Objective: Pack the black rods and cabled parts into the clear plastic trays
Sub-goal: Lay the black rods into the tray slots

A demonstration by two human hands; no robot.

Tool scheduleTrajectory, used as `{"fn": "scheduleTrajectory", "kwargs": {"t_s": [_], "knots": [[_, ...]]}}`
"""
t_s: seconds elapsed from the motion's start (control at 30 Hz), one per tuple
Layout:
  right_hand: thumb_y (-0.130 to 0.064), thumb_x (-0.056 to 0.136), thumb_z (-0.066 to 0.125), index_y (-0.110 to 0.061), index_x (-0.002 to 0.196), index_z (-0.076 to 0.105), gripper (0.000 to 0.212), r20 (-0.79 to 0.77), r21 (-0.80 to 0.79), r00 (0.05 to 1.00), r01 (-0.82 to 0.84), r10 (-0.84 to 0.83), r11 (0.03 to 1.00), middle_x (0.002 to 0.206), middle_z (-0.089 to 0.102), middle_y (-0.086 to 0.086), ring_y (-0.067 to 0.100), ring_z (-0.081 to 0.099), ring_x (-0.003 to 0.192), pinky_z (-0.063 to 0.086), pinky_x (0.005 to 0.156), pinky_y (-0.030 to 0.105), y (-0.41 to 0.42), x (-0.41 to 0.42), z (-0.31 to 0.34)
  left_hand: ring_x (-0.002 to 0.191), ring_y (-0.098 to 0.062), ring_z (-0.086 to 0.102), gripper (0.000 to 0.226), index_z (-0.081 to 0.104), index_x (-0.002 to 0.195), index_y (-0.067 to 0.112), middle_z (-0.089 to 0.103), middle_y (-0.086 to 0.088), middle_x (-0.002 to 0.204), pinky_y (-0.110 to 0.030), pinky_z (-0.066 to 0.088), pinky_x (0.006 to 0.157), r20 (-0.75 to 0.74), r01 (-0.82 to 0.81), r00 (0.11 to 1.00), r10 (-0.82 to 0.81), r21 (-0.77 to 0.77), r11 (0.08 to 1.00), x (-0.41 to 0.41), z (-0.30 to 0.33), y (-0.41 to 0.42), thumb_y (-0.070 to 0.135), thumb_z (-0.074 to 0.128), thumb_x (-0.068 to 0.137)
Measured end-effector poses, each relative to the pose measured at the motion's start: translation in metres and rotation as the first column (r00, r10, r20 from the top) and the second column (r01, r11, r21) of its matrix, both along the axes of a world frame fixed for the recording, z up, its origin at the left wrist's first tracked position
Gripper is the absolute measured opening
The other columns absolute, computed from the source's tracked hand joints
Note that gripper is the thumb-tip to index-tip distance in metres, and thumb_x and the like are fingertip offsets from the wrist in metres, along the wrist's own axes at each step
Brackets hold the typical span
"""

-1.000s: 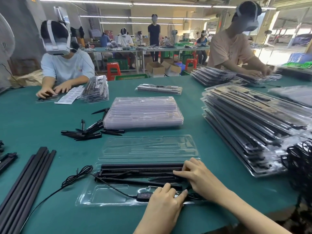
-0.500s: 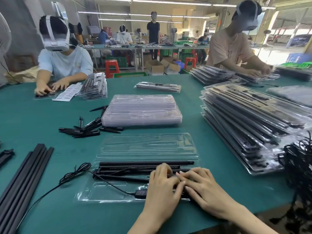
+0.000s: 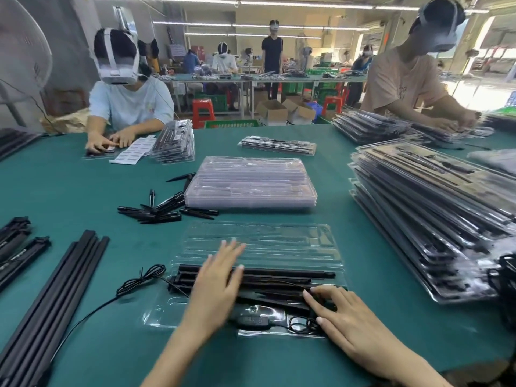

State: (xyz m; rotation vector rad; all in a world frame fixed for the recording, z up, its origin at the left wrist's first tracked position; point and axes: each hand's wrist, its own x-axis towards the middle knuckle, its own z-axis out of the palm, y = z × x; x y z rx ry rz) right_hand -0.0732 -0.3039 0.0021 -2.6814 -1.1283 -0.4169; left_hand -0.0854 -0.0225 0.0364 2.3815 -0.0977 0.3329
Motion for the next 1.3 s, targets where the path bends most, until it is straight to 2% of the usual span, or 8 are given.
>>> {"fn": "scheduleTrajectory", "kwargs": {"t_s": [0.1, 0.23, 0.53, 0.8, 0.9, 1.1, 1.2, 1.3], "knots": [[-0.038, 0.098, 0.031, -0.025, 0.139, 0.050, 0.046, -0.017, 0.027, 1.000, 0.013, -0.012, 1.000, 0.125, 0.054, -0.009, 0.004, 0.044, 0.112, 0.030, 0.095, 0.019, 0.001, 0.000, -0.001, 0.133, -0.026, 0.038, 0.044, 0.046, 0.139, 0.017, 0.047, -0.006, 0.141, -0.043, 0.030, 0.108, 0.001, -0.429, 0.898, 0.440, 0.228, 0.874, -0.010, 0.005, 0.094, 0.026, 0.051, 0.096], [-0.037, 0.097, 0.033, -0.024, 0.136, 0.053, 0.046, 0.005, 0.024, 1.000, 0.016, -0.016, 1.000, 0.121, 0.055, -0.010, 0.002, 0.044, 0.112, 0.032, 0.093, 0.019, 0.002, 0.000, -0.001, 0.118, -0.025, 0.042, 0.035, 0.053, 0.124, 0.021, 0.056, -0.002, 0.121, -0.041, 0.035, 0.093, -0.204, -0.373, 0.810, 0.550, 0.544, 0.752, -0.024, -0.006, 0.138, 0.039, 0.051, 0.094], [-0.037, 0.095, 0.037, -0.027, 0.134, 0.055, 0.045, 0.013, 0.035, 1.000, 0.025, -0.025, 0.999, 0.116, 0.057, -0.012, -0.001, 0.040, 0.112, 0.031, 0.093, 0.016, 0.004, 0.000, 0.001, 0.066, -0.020, 0.057, 0.017, 0.052, 0.085, 0.028, 0.059, -0.002, 0.064, -0.028, 0.039, 0.055, -0.268, -0.522, 0.758, 0.594, 0.295, 0.800, -0.035, 0.006, 0.146, 0.019, 0.067, 0.081], [-0.037, 0.095, 0.036, -0.028, 0.135, 0.053, 0.045, 0.012, 0.048, 0.999, 0.029, -0.030, 0.998, 0.116, 0.057, -0.011, 0.000, 0.040, 0.112, 0.031, 0.094, 0.018, 0.005, -0.002, 0.000, 0.084, -0.024, 0.055, 0.036, 0.054, 0.113, 0.015, 0.057, -0.007, 0.090, -0.032, 0.039, 0.068, -0.454, -0.484, 0.700, 0.551, 0.267, 0.834, -0.043, 0.007, 0.156, 0.014, 0.067, 0.080], [-0.037, 0.095, 0.037, -0.028, 0.135, 0.054, 0.045, 0.006, 0.056, 1.000, 0.030, -0.030, 0.998, 0.115, 0.057, -0.011, 0.000, 0.040, 0.111, 0.031, 0.093, 0.018, 0.005, -0.002, -0.001, 0.113, -0.030, 0.044, 0.057, 0.045, 0.132, 0.016, 0.041, -0.012, 0.123, -0.039, 0.038, 0.095, -0.190, -0.467, 0.749, 0.635, 0.530, 0.708, -0.043, 0.019, 0.136, 0.021, 0.067, 0.080], [-0.038, 0.095, 0.037, -0.028, 0.134, 0.055, 0.045, -0.007, 0.061, 0.999, 0.041, -0.040, 0.997, 0.116, 0.058, -0.011, 0.001, 0.041, 0.110, 0.032, 0.094, 0.017, 0.005, -0.003, 0.001, 0.145, -0.009, -0.014, 0.053, 0.005, 0.149, 0.039, -0.006, 0.019, 0.156, -0.038, -0.011, 0.118, 0.060, -0.032, 0.998, -0.003, 0.570, 0.821, -0.021, 0.019, -0.006, 0.038, 0.028, 0.101], [-0.039, 0.092, 0.039, -0.028, 0.131, 0.058, 0.044, 0.006, 0.054, 0.999, 0.033, -0.034, 0.998, 0.113, 0.060, -0.009, 0.001, 0.044, 0.107, 0.035, 0.091, 0.017, 0.005, -0.003, 0.002, 0.132, -0.009, 0.043, 0.049, 0.057, 0.128, 0.041, 0.048, 0.018, 0.140, -0.043, 0.018, 0.108, -0.080, 0.149, 0.988, -0.130, 0.699, 0.699, -0.021, 0.003, -0.056, 0.048, 0.028, 0.089], [-0.039, 0.090, 0.042, -0.028, 0.129, 0.060, 0.044, 0.008, 0.072, 1.000, 0.016, -0.017, 0.997, 0.111, 0.062, -0.009, 0.001, 0.045, 0.105, 0.037, 0.089, 0.017, 0.006, -0.001, 0.001, 0.127, -0.010, 0.046, 0.049, 0.069, 0.111, 0.041, 0.062, 0.019, 0.122, -0.041, 0.012, 0.104, -0.164, 0.196, 0.980, -0.114, 0.679, 0.708, -0.020, -0.012, -0.071, 0.048, 0.030, 0.082]]}}
